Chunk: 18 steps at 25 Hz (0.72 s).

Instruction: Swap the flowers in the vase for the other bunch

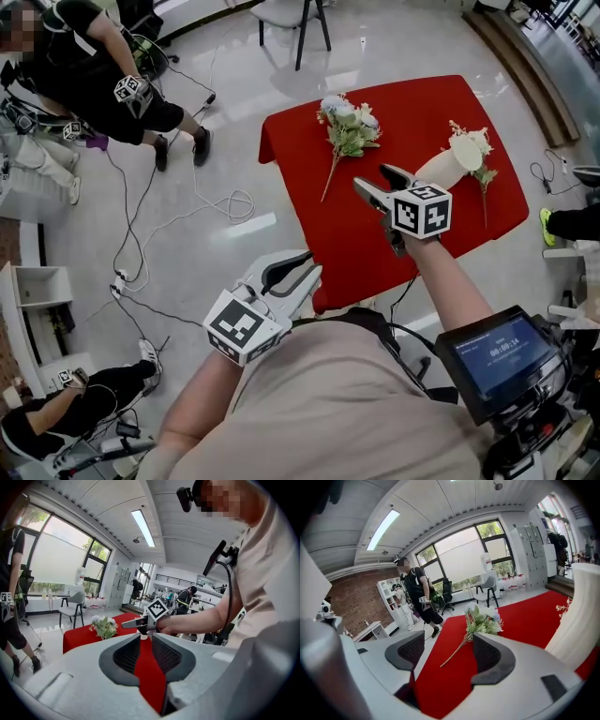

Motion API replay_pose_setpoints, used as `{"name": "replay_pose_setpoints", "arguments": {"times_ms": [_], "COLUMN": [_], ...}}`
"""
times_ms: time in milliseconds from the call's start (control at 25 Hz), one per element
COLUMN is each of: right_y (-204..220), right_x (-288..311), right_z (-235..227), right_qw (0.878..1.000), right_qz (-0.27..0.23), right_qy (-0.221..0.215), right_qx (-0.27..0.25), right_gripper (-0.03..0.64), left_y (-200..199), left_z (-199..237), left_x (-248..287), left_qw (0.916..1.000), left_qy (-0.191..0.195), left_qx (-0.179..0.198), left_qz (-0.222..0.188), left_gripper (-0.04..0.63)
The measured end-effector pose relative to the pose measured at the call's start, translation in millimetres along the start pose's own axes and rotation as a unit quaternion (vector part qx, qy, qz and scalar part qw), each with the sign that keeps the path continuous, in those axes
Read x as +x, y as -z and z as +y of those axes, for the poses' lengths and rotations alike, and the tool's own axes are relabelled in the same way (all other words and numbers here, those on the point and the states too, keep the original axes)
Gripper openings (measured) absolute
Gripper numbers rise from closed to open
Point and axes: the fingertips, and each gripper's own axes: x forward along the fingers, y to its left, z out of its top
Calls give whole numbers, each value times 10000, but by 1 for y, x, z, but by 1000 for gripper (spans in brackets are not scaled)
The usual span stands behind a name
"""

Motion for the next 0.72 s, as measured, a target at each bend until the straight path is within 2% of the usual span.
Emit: {"name": "replay_pose_setpoints", "arguments": {"times_ms": [360, 720], "right_y": [-9, -21], "right_x": [80, 146], "right_z": [-46, -96], "right_qw": [9945, 9822], "right_qz": [179, 374], "right_qy": [568, 1219], "right_qx": [862, 1376], "right_gripper": [370, 430], "left_y": [11, 27], "left_z": [31, 59], "left_x": [-32, -58], "left_qw": [9994, 9973], "left_qy": [-282, -566], "left_qx": [-183, -471], "left_qz": [-39, 60], "left_gripper": [63, 63]}}
